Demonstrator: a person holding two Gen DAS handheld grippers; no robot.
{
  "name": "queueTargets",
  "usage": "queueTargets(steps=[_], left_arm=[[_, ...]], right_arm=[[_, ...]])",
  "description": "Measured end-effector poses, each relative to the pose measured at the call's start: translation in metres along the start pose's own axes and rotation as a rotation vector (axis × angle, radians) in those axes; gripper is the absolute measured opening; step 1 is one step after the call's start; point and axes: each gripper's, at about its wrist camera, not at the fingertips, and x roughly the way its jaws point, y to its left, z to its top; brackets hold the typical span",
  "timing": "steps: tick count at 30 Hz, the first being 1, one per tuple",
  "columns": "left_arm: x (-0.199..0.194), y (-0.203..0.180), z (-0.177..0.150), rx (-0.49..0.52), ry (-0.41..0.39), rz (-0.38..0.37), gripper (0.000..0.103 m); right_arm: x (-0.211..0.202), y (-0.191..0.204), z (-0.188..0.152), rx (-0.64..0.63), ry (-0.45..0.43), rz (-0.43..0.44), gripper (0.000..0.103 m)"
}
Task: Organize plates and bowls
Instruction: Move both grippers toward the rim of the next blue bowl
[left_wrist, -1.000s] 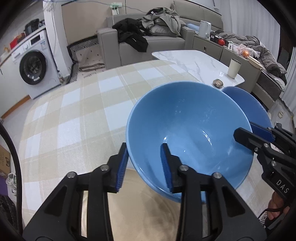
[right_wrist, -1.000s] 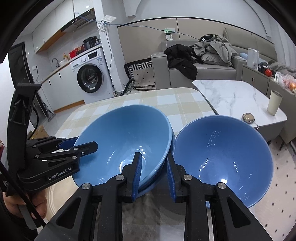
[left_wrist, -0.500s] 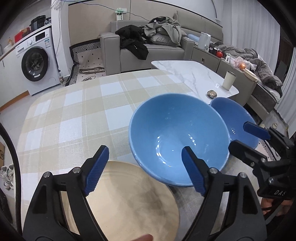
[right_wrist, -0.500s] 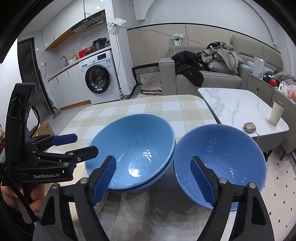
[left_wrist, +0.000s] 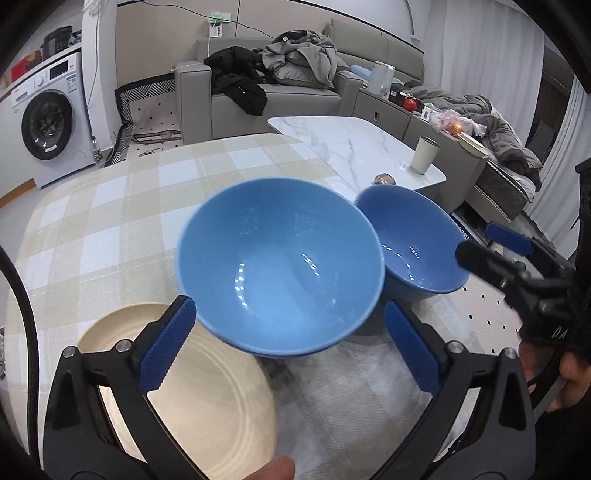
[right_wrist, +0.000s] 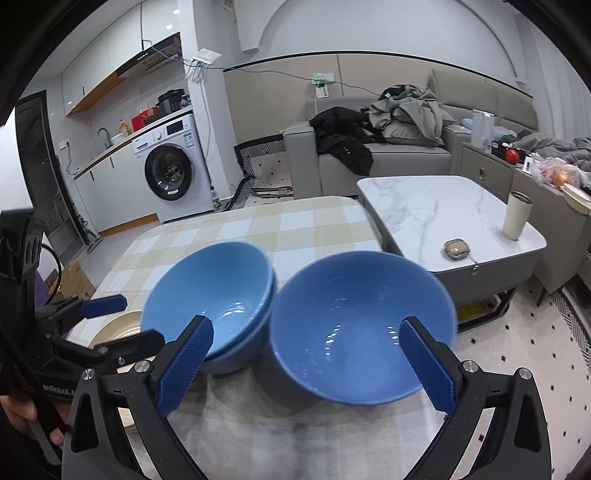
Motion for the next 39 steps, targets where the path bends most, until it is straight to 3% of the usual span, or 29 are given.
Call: queueTargets(steps=[9,12,19,25,32,35,39], left_arm=[[0.010,-0.046,-0.008,0.014,0.048,-0.057,0.102],[0.012,-0.060,-0.009,0.030,0.061,-0.116,0.101],[0.010,-0.091,-0.012,0.047,0.067,-0.211,0.079],[0.016,-0.104,-0.007,0.011,0.098,-0.249,0.061],[0.040,-0.110,-0.002,-0.022,0.125,-0.233,0.060],[0.045,-0.112,-0.002,-0.027,0.105,-0.195,0.060],[0.056,-0.115,0.001,-0.036,0.106,-0.180,0.060]], right_arm=[[-0.027,-0.048,0.004,0.090,-0.050,-0.035,0.102],[-0.030,-0.060,0.004,0.118,-0.053,-0.038,0.102],[-0.031,-0.080,0.001,0.150,-0.048,-0.037,0.102],[-0.024,-0.092,-0.004,0.186,-0.037,-0.045,0.102],[-0.006,-0.106,-0.010,0.227,0.009,-0.082,0.100],[0.003,-0.112,-0.014,0.247,0.034,-0.078,0.083],[0.017,-0.119,-0.021,0.265,0.058,-0.079,0.079]])
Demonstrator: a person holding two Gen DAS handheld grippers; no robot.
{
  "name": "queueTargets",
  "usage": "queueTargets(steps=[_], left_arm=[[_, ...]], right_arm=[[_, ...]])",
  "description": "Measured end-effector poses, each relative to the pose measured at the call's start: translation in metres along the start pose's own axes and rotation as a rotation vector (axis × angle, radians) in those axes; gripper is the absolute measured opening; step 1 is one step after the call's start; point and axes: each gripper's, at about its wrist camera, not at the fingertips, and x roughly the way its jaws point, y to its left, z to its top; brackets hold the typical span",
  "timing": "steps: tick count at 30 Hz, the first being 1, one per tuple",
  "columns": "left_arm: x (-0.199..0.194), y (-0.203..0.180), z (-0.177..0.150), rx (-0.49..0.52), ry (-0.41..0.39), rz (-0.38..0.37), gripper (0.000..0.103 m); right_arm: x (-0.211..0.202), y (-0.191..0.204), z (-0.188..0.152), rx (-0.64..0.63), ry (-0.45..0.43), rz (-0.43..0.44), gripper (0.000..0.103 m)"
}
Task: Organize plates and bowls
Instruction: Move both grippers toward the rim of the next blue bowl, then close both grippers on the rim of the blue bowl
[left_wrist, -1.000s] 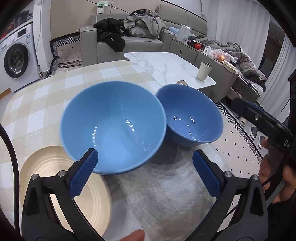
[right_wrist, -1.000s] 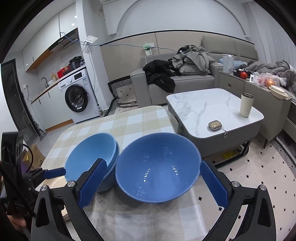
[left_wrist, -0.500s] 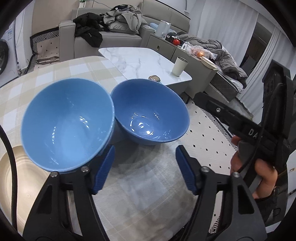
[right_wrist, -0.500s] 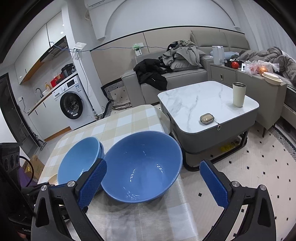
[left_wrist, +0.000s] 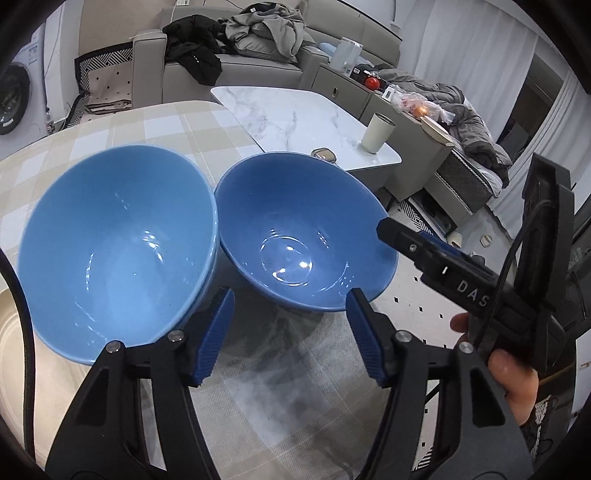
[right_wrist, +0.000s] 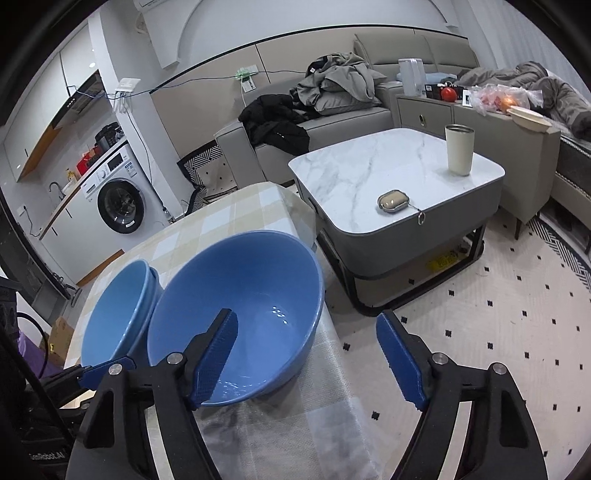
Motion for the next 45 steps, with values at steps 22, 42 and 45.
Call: queueTargets(steps=[22,42,45], left_arm=[[0.026,-0.004,0.009,-0.026,-0.020,0.046,0.056],[0.028,-0.008,0.010,0.018,-0.028,0.103,0.035],[0.028,-0.011,0.009,0.025,-0.031,0.109,0.035]], right_arm=[[0.034,-0.004,-0.011,0.020,0.009,0.024,0.036],[0.027,0.000,-0.012,-0.022,0.003,0.020,0.029],[0.024,0.001,-0.011,-0.030,-0.003,0.016,0.029]])
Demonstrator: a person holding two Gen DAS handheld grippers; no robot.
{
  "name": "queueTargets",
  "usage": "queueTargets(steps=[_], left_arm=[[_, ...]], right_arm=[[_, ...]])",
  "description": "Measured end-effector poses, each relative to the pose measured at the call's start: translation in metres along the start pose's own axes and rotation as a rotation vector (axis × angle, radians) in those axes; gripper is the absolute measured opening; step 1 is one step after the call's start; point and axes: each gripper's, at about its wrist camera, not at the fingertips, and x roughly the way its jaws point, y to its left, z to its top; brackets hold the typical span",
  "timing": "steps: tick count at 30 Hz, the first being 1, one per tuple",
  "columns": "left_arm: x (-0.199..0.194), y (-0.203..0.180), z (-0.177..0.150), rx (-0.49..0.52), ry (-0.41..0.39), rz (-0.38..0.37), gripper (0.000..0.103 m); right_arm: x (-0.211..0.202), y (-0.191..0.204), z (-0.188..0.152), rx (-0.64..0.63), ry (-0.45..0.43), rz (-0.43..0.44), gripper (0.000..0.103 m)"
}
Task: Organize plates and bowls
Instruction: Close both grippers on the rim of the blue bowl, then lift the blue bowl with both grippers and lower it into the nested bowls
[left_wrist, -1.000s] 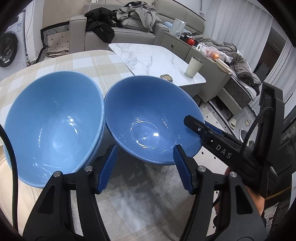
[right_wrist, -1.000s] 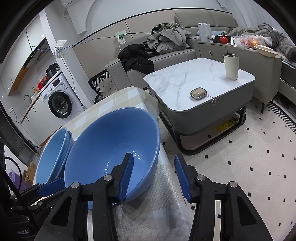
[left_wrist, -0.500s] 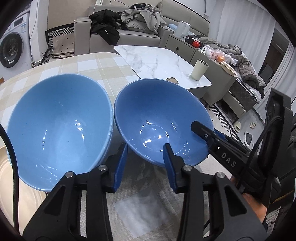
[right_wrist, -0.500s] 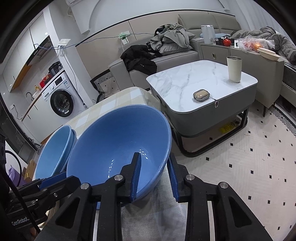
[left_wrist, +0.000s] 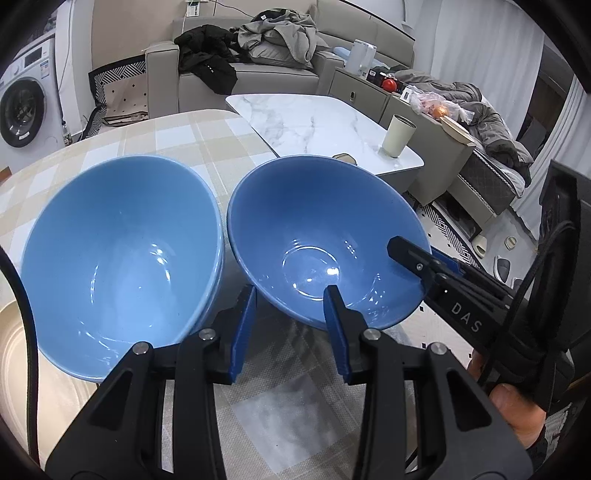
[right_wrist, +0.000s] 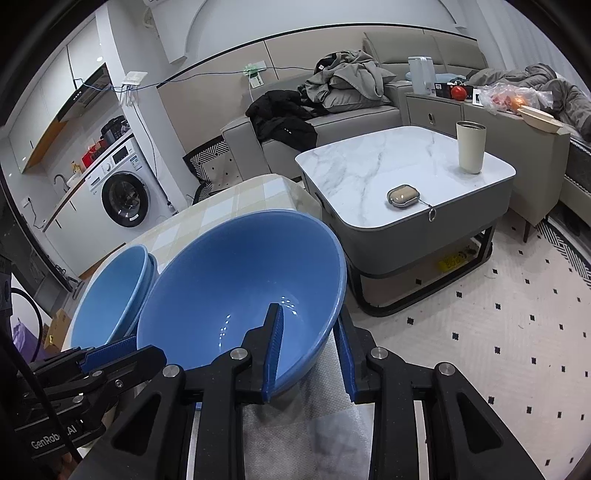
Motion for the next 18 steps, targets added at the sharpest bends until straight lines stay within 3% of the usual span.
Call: queueTargets(steps=[18], left_arm=[[-0.024,-0.013,0.004,0.049,-0.039,0.005,0.035]], right_arm=[[-0.027,0.003,0.007,-0.008,-0.059,-0.006,0.029]])
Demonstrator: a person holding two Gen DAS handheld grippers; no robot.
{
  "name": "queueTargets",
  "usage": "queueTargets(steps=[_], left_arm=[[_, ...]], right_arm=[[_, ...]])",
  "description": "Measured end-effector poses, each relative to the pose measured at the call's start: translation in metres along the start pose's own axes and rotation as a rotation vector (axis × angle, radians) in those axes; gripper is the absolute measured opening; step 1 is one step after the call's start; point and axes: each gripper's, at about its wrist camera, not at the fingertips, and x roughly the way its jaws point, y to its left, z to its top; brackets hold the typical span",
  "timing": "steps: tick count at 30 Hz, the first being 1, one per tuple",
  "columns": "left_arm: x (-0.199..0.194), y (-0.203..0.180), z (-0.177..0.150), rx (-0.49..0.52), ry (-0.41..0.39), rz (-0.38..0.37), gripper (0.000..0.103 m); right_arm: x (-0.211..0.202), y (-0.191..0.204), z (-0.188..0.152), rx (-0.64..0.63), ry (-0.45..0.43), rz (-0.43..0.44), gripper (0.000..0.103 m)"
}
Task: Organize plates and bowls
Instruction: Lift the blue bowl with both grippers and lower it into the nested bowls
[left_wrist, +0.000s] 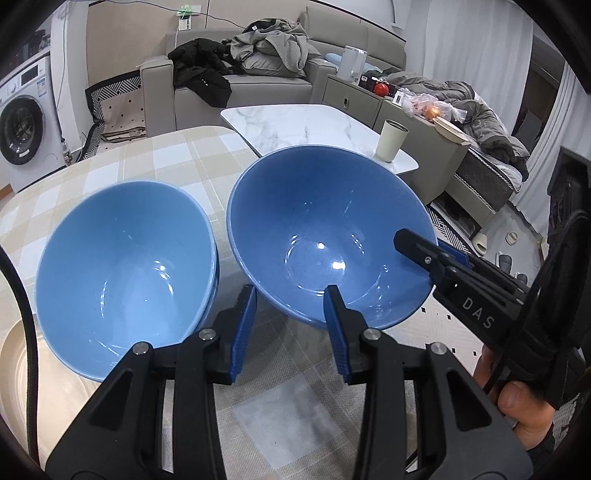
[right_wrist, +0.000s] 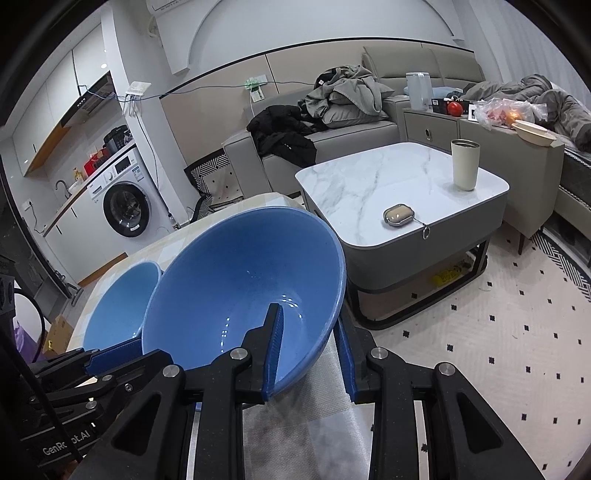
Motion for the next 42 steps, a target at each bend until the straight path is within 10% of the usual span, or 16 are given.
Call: queueTargets(steps=[42], left_arm=[[-0.120,0.021,0.003,-0.003,-0.153,0.051,0.035]], right_arm=[[-0.070,0.066,0.014,-0.115,-0.161,0.086,0.029]])
